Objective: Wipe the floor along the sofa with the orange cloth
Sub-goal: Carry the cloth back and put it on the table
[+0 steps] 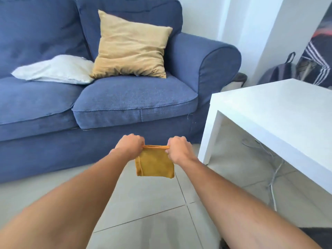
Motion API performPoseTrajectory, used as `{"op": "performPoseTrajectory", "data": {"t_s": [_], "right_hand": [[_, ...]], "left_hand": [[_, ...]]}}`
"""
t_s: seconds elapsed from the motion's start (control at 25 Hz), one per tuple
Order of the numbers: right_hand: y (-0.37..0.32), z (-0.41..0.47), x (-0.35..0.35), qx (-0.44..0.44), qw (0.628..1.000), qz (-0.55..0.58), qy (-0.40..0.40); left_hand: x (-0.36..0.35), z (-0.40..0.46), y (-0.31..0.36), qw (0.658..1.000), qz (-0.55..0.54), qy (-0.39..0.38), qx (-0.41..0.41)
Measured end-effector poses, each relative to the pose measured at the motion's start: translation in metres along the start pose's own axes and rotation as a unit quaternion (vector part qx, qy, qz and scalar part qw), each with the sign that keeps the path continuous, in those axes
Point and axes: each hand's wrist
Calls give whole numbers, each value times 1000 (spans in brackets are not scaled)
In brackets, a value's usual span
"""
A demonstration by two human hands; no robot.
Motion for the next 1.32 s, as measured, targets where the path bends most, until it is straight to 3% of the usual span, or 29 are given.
{"op": "performPoseTrajectory", "data": {"t_s": [0.36, 0.64, 1.04, 1.32], "right_hand": [[90, -64, 183, -110, 987, 15, 116], [183, -151, 281, -192, 969, 22, 156], [315, -250, 288, -316, 942, 37, 106], [376, -224, 237, -390, 903, 99, 150]], "left_hand": [[161, -24, 140, 984, -11, 123, -127], [222, -43, 274, 957, -59, 143, -244], [189, -47, 442, 919, -33, 56, -389], [135, 9, 494, 924, -102, 38, -367]]}}
Point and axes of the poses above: each hand's wrist, its own z-axis towards the middle knuckle, its own x-axis out of the back of the hand, y = z × x, and after that the axes turned 9 degrees about -z, right-handed
